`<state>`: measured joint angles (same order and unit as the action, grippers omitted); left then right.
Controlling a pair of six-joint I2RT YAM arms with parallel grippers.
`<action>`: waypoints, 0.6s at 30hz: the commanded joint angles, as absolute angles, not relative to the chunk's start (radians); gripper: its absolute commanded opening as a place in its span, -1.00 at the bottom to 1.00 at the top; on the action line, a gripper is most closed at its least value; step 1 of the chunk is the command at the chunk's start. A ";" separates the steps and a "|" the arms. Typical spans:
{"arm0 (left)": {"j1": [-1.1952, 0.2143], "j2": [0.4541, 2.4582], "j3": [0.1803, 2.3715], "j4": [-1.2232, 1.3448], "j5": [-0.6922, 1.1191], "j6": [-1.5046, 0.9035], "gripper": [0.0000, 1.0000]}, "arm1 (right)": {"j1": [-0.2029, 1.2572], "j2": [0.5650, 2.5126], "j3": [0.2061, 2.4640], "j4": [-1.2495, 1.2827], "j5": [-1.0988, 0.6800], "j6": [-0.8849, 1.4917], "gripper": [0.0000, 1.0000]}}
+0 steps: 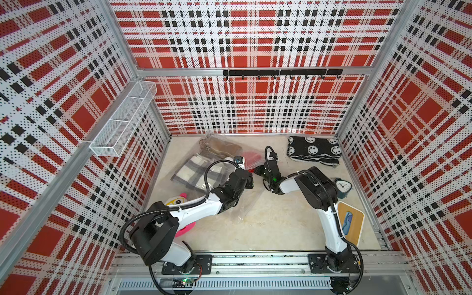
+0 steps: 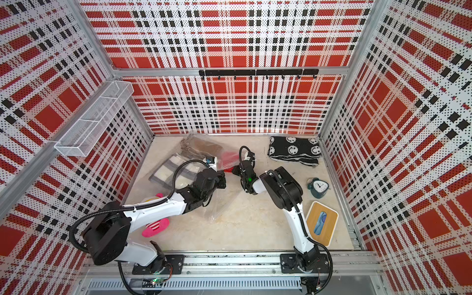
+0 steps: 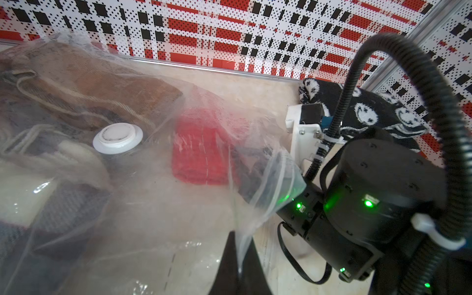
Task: Take the scarf out of the vacuum bag
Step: Take out the scarf from the vacuum bag.
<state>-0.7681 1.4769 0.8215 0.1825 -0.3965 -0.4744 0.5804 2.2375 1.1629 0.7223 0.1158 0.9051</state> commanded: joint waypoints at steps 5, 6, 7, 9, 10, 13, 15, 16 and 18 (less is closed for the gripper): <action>-0.762 1.486 0.851 0.183 -0.391 -0.477 -1.00 | 0.585 2.126 1.091 0.691 0.086 0.871 -1.00; -0.762 1.486 0.850 0.183 -0.391 -0.479 -1.00 | 0.585 2.113 1.078 0.686 0.074 0.869 -1.00; -0.763 1.486 0.849 0.182 -0.393 -0.479 -1.00 | 0.584 2.102 1.068 0.683 0.070 0.867 -1.00; -0.762 1.486 0.851 0.183 -0.393 -0.479 -1.00 | 0.587 2.074 1.044 0.665 0.034 0.861 -1.00; -0.762 1.486 0.850 0.183 -0.393 -0.480 -1.00 | 0.586 2.062 1.035 0.657 0.015 0.860 -1.00; -0.762 1.486 0.850 0.183 -0.389 -0.479 -1.00 | 0.595 2.021 0.987 0.664 -0.023 0.861 -1.00; -0.762 1.486 0.851 0.183 -0.390 -0.481 -1.00 | 0.622 1.987 0.946 0.676 0.012 0.850 -1.00; -0.762 1.486 0.851 0.183 -0.390 -0.482 -1.00 | 0.638 1.973 0.933 0.672 0.028 0.842 -1.00; -0.762 1.485 0.849 0.184 -0.388 -0.484 -1.00 | 0.670 1.945 0.906 0.671 0.056 0.838 -1.00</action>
<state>-0.7670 1.4792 0.8215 0.1822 -0.3965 -0.4747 0.6224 2.0029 0.9310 0.6640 0.0315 0.8558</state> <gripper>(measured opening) 0.052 0.058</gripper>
